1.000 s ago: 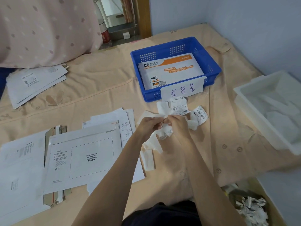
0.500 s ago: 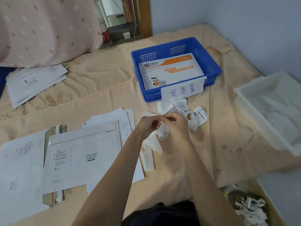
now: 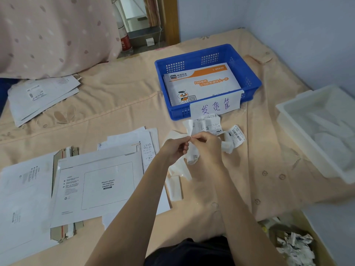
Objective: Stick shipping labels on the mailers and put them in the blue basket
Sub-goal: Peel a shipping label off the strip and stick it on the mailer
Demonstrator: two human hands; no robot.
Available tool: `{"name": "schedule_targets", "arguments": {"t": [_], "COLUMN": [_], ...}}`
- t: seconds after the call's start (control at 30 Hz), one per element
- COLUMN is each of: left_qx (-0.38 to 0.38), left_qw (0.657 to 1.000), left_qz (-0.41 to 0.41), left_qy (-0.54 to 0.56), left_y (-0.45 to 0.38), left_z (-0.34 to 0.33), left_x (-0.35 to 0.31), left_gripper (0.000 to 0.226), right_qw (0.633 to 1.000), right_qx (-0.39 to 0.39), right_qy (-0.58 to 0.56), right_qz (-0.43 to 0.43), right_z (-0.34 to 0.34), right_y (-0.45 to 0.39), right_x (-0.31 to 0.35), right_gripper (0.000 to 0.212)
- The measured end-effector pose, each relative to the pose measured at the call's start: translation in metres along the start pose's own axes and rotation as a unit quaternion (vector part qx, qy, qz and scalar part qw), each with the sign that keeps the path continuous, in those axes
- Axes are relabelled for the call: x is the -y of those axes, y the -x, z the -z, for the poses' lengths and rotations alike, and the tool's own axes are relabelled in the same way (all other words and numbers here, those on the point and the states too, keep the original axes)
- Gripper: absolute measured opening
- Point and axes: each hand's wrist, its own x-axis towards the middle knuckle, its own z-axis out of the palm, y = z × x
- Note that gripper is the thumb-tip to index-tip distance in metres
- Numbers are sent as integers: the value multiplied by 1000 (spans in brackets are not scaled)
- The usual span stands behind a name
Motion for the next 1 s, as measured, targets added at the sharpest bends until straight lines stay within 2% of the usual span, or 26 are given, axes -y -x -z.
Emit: {"name": "schedule_targets", "arguments": {"t": [0.13, 0.3, 0.53, 0.67, 0.73, 0.87, 1.0], "left_qx": [-3, 30, 75, 94, 83, 52, 40], "left_qw": [999, 995, 987, 989, 990, 975, 947], "left_qz": [-31, -38, -39, -34, -43, -81, -93], "left_qy": [-45, -84, -139, -109, -103, -202, -304], "left_y": [0, 0, 3, 6, 6, 3, 4], "left_z": [-5, -6, -2, 2, 7, 7, 4], "left_x": [-2, -4, -6, -10, -13, -15, -15], "left_gripper": [14, 19, 24, 25, 25, 20, 15], "right_qw": [997, 981, 971, 957, 966, 983, 993], "right_qx": [9, 40, 68, 64, 52, 84, 42], "right_qy": [-55, -117, -130, -193, -170, -126, -86], "right_qz": [-61, -152, -188, -208, -189, -101, -63], "right_z": [2, 2, 0, 5, 11, 4, -6], "right_y": [-2, -8, -12, -10, -11, -3, -1], "right_x": [2, -2, 1, 3, -3, -1, 1], "right_gripper": [5, 6, 14, 20, 18, 8, 4]}}
